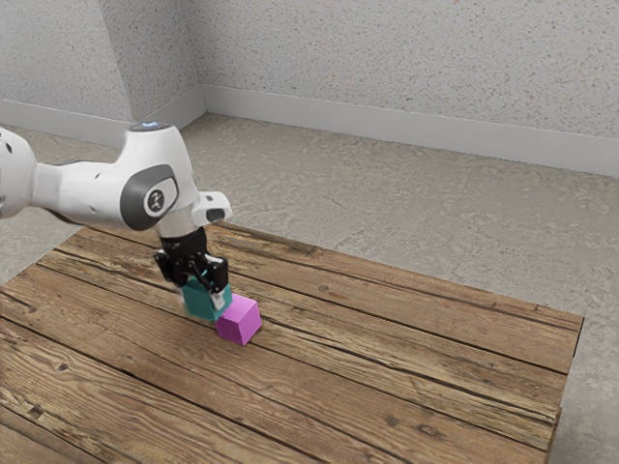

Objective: Pick up the blue block with one arm, and put the blue block on the pink block with one arm

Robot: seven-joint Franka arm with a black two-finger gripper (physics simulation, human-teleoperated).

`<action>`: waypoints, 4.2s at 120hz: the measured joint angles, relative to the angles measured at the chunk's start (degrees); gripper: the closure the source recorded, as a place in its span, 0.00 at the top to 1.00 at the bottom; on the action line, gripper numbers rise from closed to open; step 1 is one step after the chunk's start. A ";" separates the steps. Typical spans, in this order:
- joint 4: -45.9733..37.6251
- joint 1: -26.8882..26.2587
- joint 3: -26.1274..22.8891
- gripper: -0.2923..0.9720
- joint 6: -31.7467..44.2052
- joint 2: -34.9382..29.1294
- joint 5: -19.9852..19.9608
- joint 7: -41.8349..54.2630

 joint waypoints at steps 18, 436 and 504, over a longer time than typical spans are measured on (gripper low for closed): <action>2.02 -0.29 -0.39 0.51 -0.06 2.94 0.33 0.32; 2.35 -0.24 -2.21 0.51 4.56 3.86 1.43 -0.53; 2.14 -0.24 -2.24 0.54 4.68 3.86 0.97 -0.83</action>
